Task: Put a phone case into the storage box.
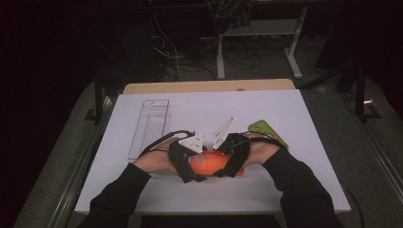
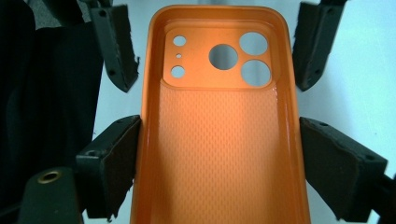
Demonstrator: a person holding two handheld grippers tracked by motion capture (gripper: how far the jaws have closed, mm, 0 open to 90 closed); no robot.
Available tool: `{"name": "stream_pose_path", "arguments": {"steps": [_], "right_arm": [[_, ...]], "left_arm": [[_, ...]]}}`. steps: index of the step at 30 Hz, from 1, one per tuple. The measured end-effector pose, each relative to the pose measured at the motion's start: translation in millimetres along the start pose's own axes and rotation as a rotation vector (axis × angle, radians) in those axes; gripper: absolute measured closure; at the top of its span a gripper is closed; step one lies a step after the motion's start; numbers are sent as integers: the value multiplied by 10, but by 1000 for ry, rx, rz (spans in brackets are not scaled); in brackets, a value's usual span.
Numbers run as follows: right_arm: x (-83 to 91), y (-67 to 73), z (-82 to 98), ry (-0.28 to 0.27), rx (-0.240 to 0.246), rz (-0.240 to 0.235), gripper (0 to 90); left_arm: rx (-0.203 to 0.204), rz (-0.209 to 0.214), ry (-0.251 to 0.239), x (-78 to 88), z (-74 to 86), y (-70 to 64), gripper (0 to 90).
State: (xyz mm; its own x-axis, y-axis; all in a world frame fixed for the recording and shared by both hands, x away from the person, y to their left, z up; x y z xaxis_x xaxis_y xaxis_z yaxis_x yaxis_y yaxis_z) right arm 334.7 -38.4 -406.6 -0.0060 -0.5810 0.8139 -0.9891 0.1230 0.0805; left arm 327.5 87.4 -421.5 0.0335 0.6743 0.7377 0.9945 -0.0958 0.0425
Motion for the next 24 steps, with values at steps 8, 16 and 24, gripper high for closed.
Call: {"name": "stream_pose_path", "arguments": {"steps": [8,16,24], "right_arm": [[-6,4,-1,4,3,-2,151],[-2,14,-7,0,4,-9,151],[-5,17,-5,-8,3,-10,149]], "left_arm": [[-3,10,5,-10,4,5,105],[13,25,-10,16,9,14,152],[13,21,-11,30,8,14,162]]}}
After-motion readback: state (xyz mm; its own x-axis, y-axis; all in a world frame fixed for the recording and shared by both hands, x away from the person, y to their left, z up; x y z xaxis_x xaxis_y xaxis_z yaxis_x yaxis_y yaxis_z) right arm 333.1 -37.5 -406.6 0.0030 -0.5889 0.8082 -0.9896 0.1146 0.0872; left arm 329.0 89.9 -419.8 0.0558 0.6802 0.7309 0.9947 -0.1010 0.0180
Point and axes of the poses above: each handheld gripper's, and its own axes: x roughly backward along the jaws, z roughly out of its underside, y roughly to its left, the point moved 5 cm from there along -x, roughly forward along the jaws, and after that the axes turned 7 degrees about -x, right-handed, at the moved point
